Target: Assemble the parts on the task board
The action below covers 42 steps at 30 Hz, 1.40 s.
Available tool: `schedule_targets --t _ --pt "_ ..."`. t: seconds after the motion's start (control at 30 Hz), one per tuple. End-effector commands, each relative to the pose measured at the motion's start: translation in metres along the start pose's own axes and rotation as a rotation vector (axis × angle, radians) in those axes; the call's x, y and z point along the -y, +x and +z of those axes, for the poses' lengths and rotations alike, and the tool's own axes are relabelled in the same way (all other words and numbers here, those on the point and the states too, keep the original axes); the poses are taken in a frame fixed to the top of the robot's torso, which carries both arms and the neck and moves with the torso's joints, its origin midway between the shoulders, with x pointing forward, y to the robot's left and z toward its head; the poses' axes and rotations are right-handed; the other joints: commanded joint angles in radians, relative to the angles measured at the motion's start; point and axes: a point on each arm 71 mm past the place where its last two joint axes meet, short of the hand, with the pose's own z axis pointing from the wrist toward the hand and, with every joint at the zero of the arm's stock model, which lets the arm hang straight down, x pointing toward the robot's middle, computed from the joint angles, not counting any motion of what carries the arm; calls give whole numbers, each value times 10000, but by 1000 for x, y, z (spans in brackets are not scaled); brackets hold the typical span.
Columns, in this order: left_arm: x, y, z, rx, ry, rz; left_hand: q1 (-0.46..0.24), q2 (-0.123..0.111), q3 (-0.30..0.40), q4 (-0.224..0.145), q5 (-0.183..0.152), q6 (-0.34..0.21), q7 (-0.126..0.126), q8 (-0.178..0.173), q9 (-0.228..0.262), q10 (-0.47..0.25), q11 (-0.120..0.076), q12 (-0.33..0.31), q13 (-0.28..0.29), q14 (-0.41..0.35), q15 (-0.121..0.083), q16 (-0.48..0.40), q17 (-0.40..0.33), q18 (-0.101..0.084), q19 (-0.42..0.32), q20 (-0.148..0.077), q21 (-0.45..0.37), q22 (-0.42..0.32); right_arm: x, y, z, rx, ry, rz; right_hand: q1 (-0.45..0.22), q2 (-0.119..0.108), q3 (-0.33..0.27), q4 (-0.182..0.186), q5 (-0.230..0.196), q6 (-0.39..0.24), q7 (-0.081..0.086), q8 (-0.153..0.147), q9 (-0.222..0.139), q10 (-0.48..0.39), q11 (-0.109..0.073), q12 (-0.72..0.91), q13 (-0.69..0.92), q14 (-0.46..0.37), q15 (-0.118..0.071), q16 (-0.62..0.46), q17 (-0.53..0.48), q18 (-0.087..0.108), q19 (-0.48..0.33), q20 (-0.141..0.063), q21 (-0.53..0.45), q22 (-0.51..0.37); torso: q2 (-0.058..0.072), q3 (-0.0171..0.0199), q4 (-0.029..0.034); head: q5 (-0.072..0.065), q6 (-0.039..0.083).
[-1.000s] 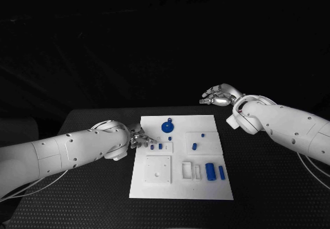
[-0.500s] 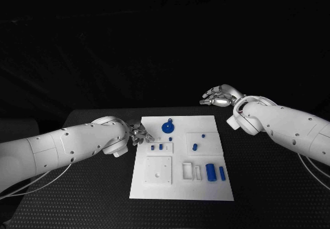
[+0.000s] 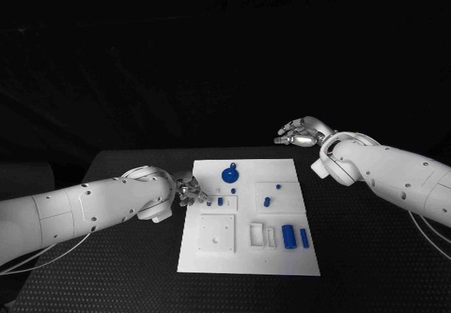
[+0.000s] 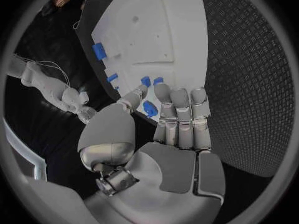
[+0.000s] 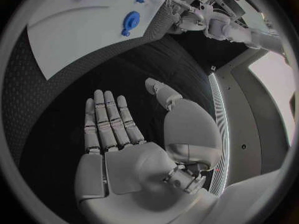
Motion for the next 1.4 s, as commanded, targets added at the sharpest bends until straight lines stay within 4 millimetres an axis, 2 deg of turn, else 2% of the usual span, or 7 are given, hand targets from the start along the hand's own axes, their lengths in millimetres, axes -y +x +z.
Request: schedule_targets --t 0.03,0.1,0.27,0.43,0.57,0.8,1.4 --pt "1 2 0 67 189 110 -161 -209 11 225 -139 95 7 -79 -19 -33 -13 -70 -16 -45 -33 -63 -19 -90 16 -947 -50 60 -1 1 0 -89 -64 -21 108 -11 1 32 32 -40 554 39 -12 73 1 -72 12 45 46 -57 -14 -183 6 -32 -36 10 1 -6 -9 19 2" --pt "1 3 1 61 174 73 -259 -404 104 506 -241 124 -5 -133 -23 -31 -19 -69 -21 -35 -49 -67 -22 -79 42 -965 -77 65 -1 1 0 -95 -65 -22 108 -11 1 32 32 -40 555 40 -12 74 1 -74 12 46 46 -58 -14 -183 6 -32 -36 11 1 -7 -14 24 9" --pt "2 4 4 110 157 57 -294 -460 126 595 -278 133 -5 -147 -22 -32 -22 -68 -22 -33 -54 -68 -22 -78 50 -968 -83 69 -1 1 0 -88 -68 -22 108 -11 0 32 32 -40 555 40 -12 74 1 -75 12 46 46 -58 -14 -184 6 -31 -37 11 10 -6 -28 36 0" --pt "4 7 8 34 182 92 -461 -550 192 976 -399 157 -11 -190 -12 -28 -27 -60 -21 -25 -65 -61 -16 -72 67 -981 -105 84 -1 2 0 -103 -77 -18 107 -12 -1 32 32 -40 555 40 -13 76 2 -78 12 46 47 -58 -15 -184 7 -31 -39 13 11 -9 -31 27 -7" --pt "6 9 11 -89 170 140 -299 -313 192 955 -380 165 -8 -214 7 -26 -25 -45 -11 -29 -65 -48 -4 -73 57 -984 -98 122 -2 2 0 -108 -80 -17 107 -13 -2 32 32 -41 555 40 -13 78 2 -82 12 46 47 -59 -16 -184 7 -31 -40 14 16 -10 -30 18 -15" --pt "3 11 12 -257 47 209 145 221 -42 516 -199 180 -1 -278 52 -50 -16 -22 2 -54 -57 -37 11 -91 14 -977 -95 182 -1 2 0 -103 -75 -19 104 -10 -4 33 33 -41 555 40 -14 82 2 -90 12 48 48 -60 -17 -185 9 -31 -44 18 7 -8 -27 -6 -53" --pt "1 17 16 -326 -76 311 435 650 -219 110 -137 311 -23 -308 121 -30 -35 9 1 -29 -61 -21 19 -115 32 -974 -109 186 -2 3 1 -126 -103 -12 101 -7 -9 34 35 -41 555 41 -16 92 2 -109 13 50 48 -63 -20 -186 11 -30 -54 27 11 -6 -36 -1 -59"
